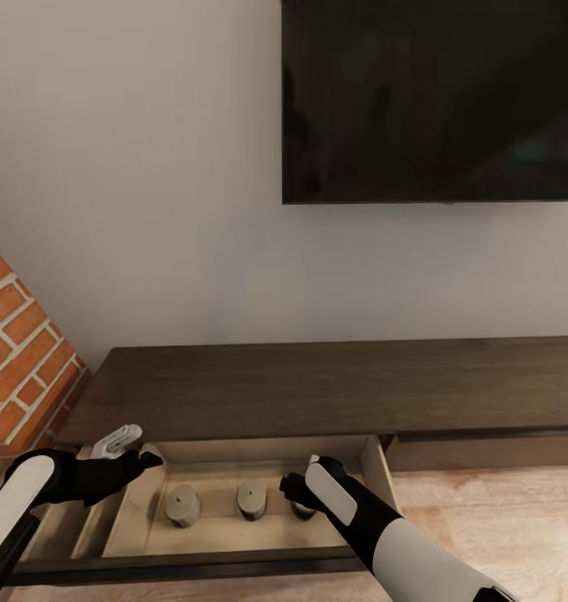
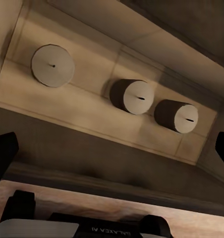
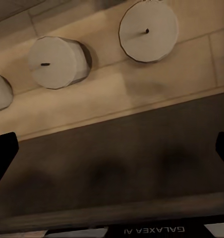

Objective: Place each of the two pumpkins and all three candles from the living room inside a cabinet in the living room (use any cabinet), then make sure every cabinet is closed, and position the cauldron so it is next to a table in the living room.

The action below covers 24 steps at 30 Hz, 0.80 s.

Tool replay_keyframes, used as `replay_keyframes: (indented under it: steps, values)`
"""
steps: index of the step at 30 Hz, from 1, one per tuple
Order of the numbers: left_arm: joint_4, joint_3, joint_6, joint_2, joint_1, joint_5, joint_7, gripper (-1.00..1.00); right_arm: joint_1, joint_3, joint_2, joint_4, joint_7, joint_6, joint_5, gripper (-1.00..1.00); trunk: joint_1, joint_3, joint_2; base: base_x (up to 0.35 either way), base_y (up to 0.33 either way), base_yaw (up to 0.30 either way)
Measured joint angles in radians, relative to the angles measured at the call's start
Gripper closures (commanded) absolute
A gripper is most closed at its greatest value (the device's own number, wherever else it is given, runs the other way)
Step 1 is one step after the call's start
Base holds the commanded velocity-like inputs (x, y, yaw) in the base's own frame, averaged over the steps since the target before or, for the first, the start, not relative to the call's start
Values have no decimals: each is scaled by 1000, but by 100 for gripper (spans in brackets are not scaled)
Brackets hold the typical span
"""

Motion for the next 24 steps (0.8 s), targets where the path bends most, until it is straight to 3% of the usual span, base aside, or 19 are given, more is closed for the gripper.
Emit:
replay_keyframes:
  steps: [4, 5, 10, 24]
  values:
    - [0, -6, -1, -2, 0, -35, 3, -100, 0, 1, 0, -1, 0, 0, 0, -100, -15, 13, 28, 0, 0, 0]
    - [0, -7, -2, -8, -1, -97, 4, -100, 0, 1, 1, 0, 0, 2, 0, -100, -19, 16, 35, 0, 0, 0]
    - [1, -8, -3, -14, -1, -178, 4, -100, 0, 1, 1, -1, 0, 4, 0, -100, -38, 31, 70, 0, 0, 0]
    - [2, -10, -4, -14, -2, -205, 5, -100, 0, 1, 3, -1, -1, 3, 6, -100, -92, 75, 168, 0, 0, 0]
